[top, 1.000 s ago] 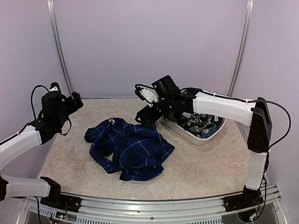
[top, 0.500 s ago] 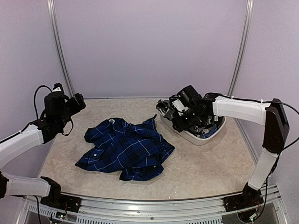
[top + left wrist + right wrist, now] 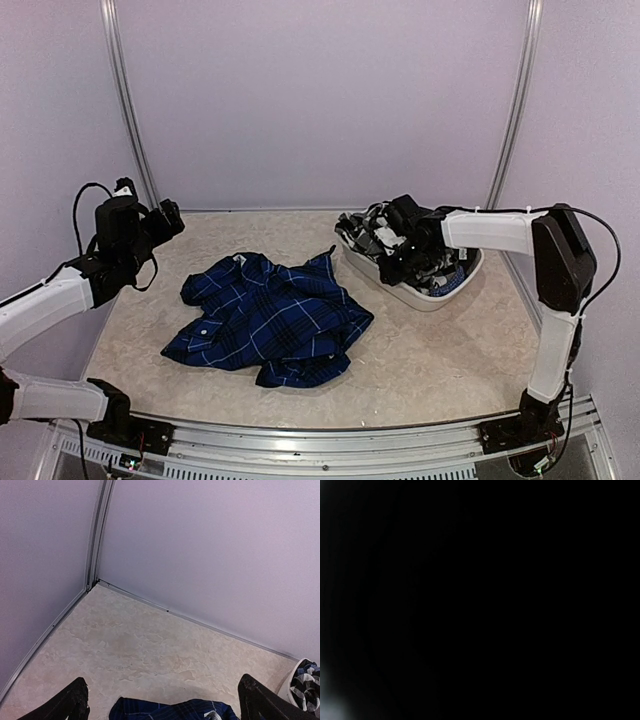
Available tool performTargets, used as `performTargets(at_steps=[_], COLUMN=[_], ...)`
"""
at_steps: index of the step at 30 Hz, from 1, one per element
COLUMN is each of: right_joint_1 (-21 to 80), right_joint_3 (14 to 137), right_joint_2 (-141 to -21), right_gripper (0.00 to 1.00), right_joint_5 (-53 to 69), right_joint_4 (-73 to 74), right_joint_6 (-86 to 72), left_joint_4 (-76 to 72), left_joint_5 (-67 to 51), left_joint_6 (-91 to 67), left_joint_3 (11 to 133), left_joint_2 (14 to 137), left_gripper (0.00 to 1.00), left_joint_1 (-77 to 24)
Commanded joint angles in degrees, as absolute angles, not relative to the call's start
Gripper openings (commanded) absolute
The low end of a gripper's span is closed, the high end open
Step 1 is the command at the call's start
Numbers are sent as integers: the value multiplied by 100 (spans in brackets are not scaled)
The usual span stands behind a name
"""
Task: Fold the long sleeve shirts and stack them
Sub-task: Move the bin to the corner of the board.
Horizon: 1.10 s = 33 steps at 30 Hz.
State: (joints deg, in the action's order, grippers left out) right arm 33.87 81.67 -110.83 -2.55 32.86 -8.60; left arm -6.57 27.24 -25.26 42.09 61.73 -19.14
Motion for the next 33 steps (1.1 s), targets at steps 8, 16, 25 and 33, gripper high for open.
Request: performTargets(at_steps=[8, 16, 25, 33], right_joint_1=[2235, 1822, 1659, 2044], right_joint_3=[7128, 7914, 8639, 7968], right_joint_2=[-10198, -10817, -11430, -10543], right_gripper=[0, 0, 6, 87], right_joint_5=[-108, -283, -197, -9], right_joint_4=[2175, 2228, 2289, 1948], right_joint_6=[-2155, -1911, -1635, -1327], left_joint_4=[-914, -967, -661, -536], left_joint_5=[2573, 2602, 2480, 1510], left_joint_6=[-2553, -2606, -2355, -2068], left_joint_3=[4096, 4050, 4339, 4500], left_joint_2=[6277, 6410, 6662, 7009], left_gripper=[99, 99, 99, 99], left_joint_1=[-1974, -2156, -2387, -2724])
